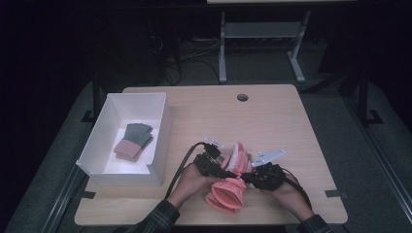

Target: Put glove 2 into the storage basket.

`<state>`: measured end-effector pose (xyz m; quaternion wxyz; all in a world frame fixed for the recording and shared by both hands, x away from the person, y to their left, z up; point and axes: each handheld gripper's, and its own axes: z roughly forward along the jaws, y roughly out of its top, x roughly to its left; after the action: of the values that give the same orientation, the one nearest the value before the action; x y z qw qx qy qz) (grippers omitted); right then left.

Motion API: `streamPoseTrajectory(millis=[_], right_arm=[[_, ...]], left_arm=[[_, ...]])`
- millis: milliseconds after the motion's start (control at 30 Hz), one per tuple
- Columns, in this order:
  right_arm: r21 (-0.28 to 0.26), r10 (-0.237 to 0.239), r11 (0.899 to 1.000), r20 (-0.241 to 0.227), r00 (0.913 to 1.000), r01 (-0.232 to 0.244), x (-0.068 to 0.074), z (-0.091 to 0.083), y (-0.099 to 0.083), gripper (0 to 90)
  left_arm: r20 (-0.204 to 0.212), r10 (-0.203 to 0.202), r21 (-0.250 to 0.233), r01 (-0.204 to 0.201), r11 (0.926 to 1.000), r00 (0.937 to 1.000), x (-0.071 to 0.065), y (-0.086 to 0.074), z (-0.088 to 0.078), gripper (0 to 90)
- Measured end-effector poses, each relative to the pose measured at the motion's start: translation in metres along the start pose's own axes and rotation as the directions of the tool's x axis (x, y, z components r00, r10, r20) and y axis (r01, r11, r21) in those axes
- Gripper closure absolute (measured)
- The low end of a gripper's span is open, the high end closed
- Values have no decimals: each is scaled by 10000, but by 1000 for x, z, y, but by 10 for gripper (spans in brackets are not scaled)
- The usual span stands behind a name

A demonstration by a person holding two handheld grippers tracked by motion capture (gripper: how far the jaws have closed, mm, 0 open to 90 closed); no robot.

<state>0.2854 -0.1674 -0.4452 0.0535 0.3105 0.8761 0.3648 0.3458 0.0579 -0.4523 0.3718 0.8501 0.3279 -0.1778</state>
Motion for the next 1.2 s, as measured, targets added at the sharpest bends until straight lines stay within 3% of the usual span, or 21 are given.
streamPoseTrajectory(millis=[133,300,367,500,600,700,900,1033,1200], right_arm=[[-584,296,9979,103,9995,-289,-3,-17,-5,700],[-1097,826,9908,297,9961,-789,-13,-33,-17,483],[-1108,1131,9880,422,9927,-1079,-16,-38,-21,411],[-893,1214,9892,577,9909,-1160,-20,-38,-29,279],[-828,1217,9898,702,9901,-1158,-20,-35,-33,146],[-918,1157,9897,610,9914,-1099,-22,-31,-36,119],[-759,1415,9880,937,9855,-1347,-25,-25,-38,103],[-739,1498,9871,1093,9827,-1422,-27,-25,-39,103],[-796,1534,9863,1184,9811,-1446,-29,-24,-41,103]], left_arm=[[62,-3,11,3,10000,10000,-4,4,-2,601],[32,-1,-149,1,9999,10000,-10,10,-13,606],[-62,-37,-243,36,9997,10000,-9,11,-20,606],[111,-155,-629,162,9979,9998,-11,16,-37,606],[-156,-12,-770,0,9970,9999,-16,23,-53,605],[-276,104,-949,-130,9954,9996,-21,29,-70,603],[-900,479,-961,-565,9938,9948,-35,43,-100,601],[-1335,830,-805,-943,9923,9876,-42,50,-119,599],[-1739,956,-691,-1090,9916,9801,-44,56,-141,595]])
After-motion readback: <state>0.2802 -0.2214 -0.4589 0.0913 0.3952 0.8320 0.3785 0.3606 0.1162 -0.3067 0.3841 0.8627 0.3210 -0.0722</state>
